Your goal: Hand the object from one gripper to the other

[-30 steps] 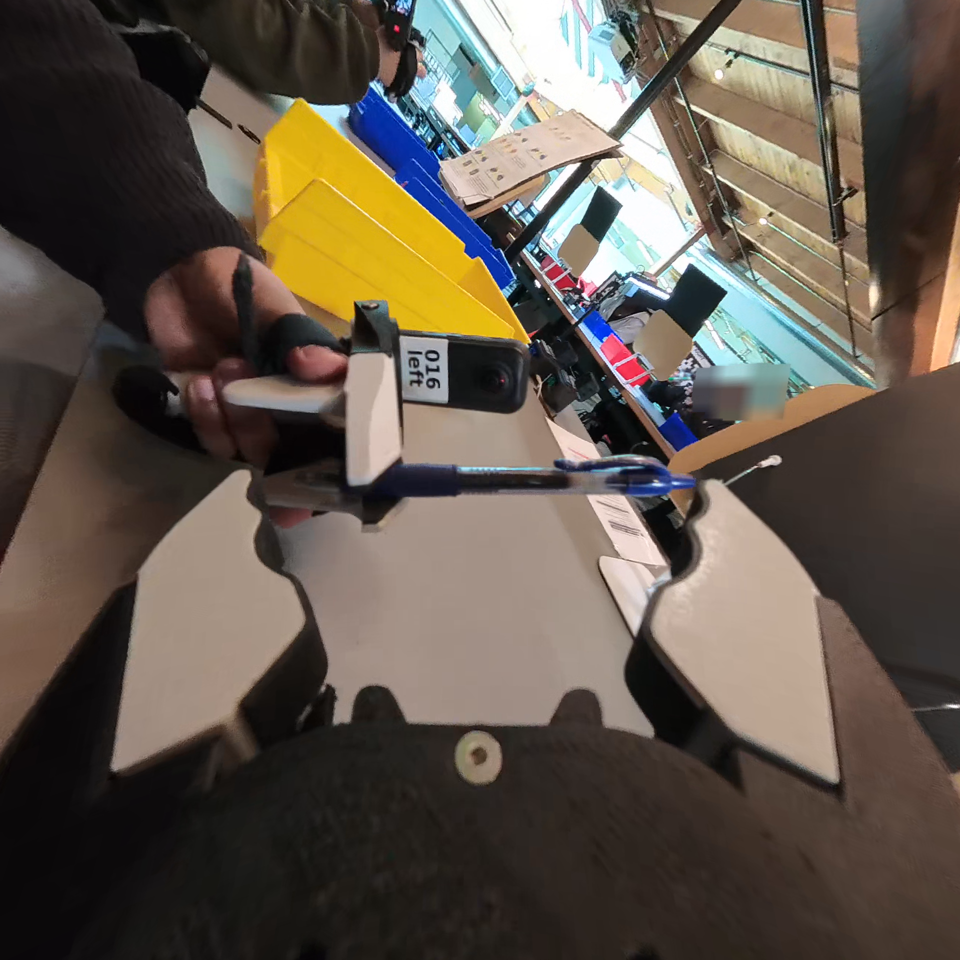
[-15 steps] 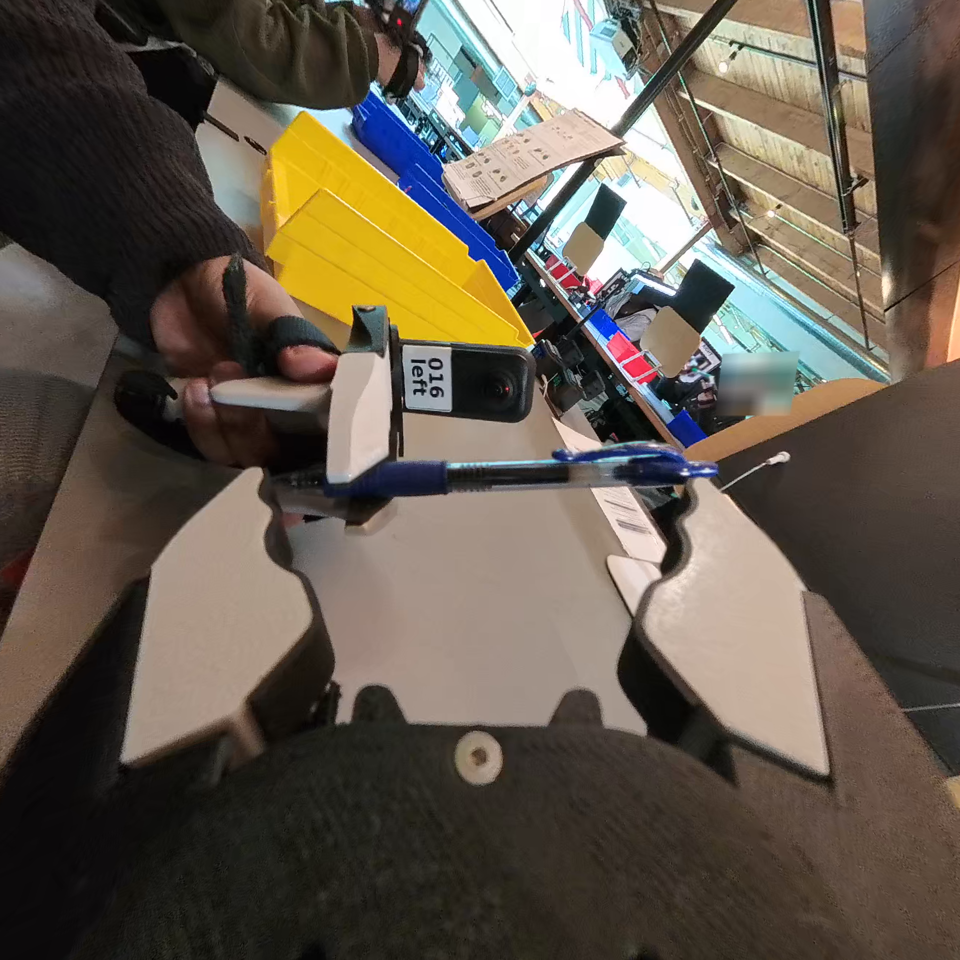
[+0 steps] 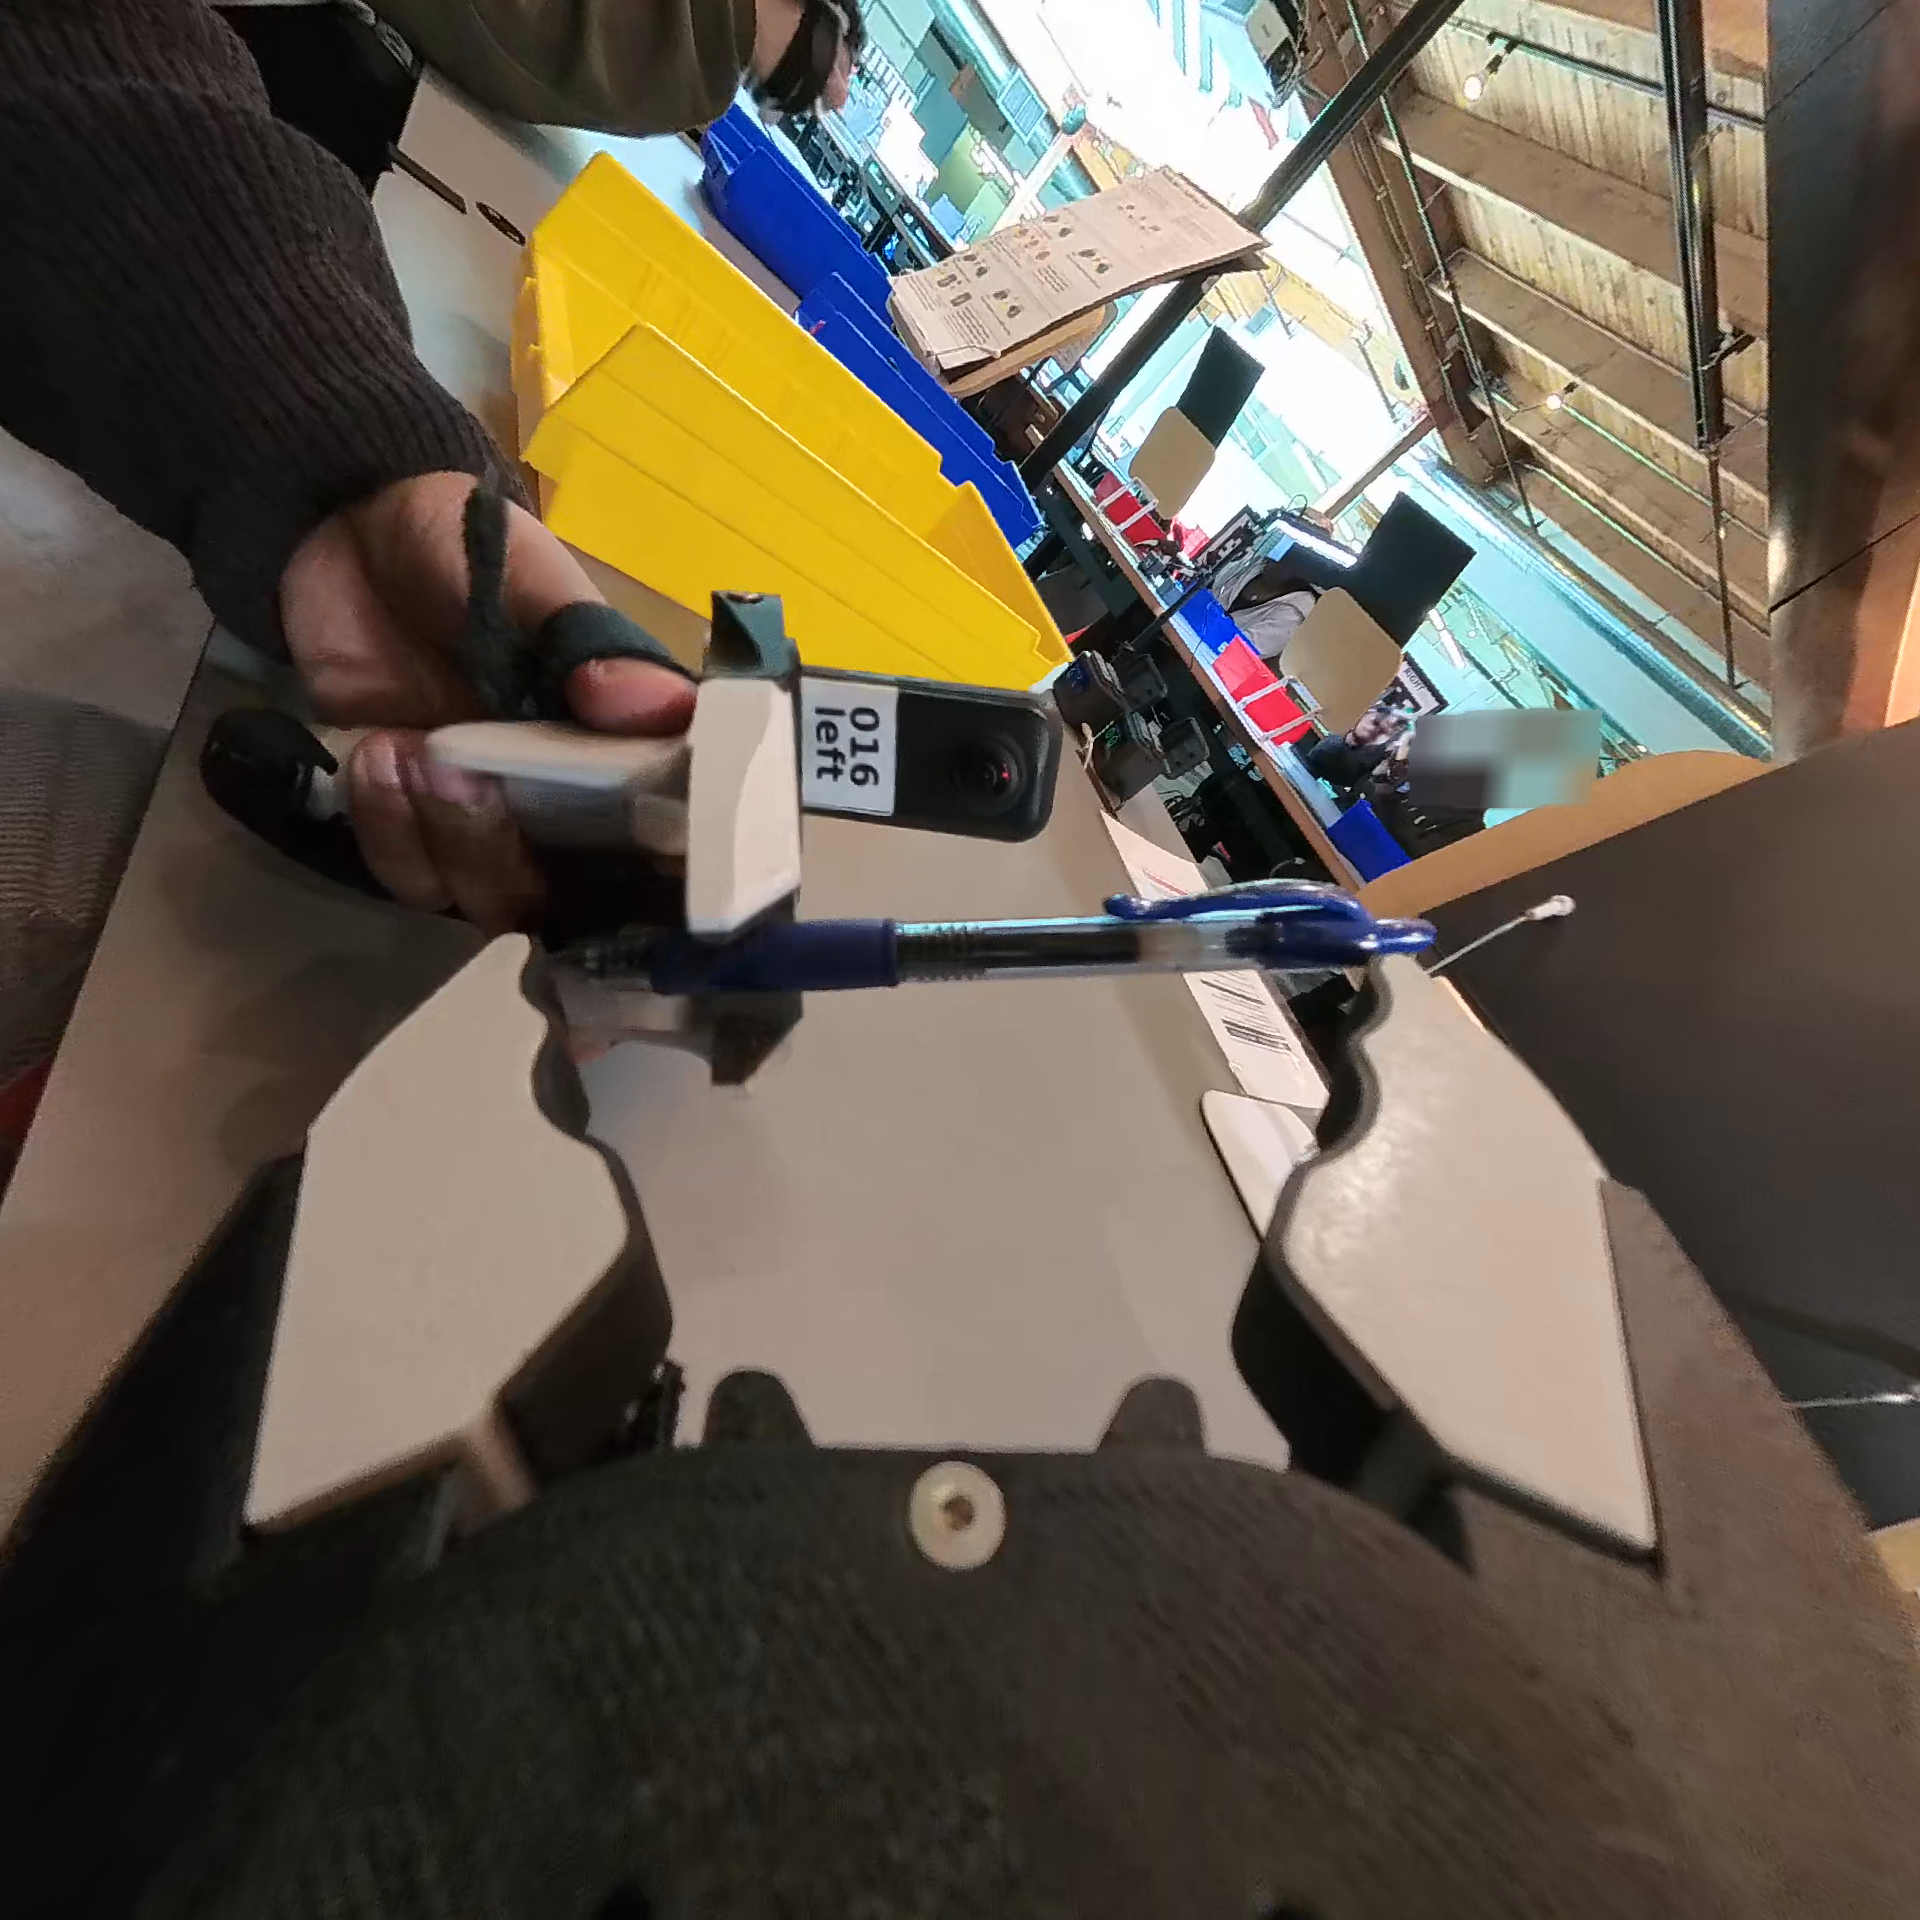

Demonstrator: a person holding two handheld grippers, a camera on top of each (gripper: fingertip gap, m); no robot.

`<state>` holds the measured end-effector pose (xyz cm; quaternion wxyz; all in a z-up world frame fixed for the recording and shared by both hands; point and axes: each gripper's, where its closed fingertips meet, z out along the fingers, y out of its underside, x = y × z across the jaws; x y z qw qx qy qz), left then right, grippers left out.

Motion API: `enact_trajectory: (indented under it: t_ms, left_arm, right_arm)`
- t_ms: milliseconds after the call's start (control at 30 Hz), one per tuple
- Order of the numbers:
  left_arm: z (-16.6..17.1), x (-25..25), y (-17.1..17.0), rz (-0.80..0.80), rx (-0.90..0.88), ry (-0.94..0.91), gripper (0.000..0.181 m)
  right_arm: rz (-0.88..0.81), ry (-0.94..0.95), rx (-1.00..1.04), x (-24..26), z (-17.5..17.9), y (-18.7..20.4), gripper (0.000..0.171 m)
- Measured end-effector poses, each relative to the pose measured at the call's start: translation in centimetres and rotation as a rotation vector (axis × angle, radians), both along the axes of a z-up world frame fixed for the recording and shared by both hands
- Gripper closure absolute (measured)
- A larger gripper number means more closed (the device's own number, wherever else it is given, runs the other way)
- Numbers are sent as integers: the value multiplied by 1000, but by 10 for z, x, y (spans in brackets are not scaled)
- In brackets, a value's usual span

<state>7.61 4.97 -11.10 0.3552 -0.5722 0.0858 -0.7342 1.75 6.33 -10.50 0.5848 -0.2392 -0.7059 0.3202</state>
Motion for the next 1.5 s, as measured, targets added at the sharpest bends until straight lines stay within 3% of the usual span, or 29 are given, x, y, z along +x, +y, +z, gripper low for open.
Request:
enact_trajectory:
  t_ms: [200,433,567,767,833,867,900,967,1033,1167,1300,1367,1500]
  left_arm:
    - [0,-4,7,59,3,19,130]
    - [2,-26,26,272,80,136,101]
    - [10,-44,33,450,255,322,87]
    - [6,-59,39,620,521,753,76]
    - [5,-61,39,652,579,832,77]
    - [5,-60,39,668,617,866,79]
    - [5,-59,38,679,659,910,80]
    - [3,-54,35,674,765,1021,88]
    - [-3,-48,31,638,855,1138,128]
    - [-20,-55,37,633,820,1258,139]
    - [-14,-82,46,698,664,1190,131]
    - [-37,-104,51,627,531,1284,120]
    - [-95,-147,47,442,377,1591,123]
  right_arm:
    - [5,-13,6,-1,-3,-2,31]
    - [44,-61,-126,0,-5,-3,32]
    - [92,-105,-313,1,-3,-2,32]
    - [187,-167,-664,2,5,-3,33]
    - [225,-193,-771,2,6,-6,33]
    - [247,-223,-811,4,5,-8,64]
    - [237,-251,-846,7,2,-3,125]
    - [297,-236,-1018,7,12,1,109]
    - [299,-297,-1110,6,10,4,113]
    - [269,-286,-1077,5,8,7,115]
    - [251,-279,-1044,4,7,8,114]
    - [243,-269,-1045,3,6,10,113]
    - [254,-263,-1095,2,6,13,110]
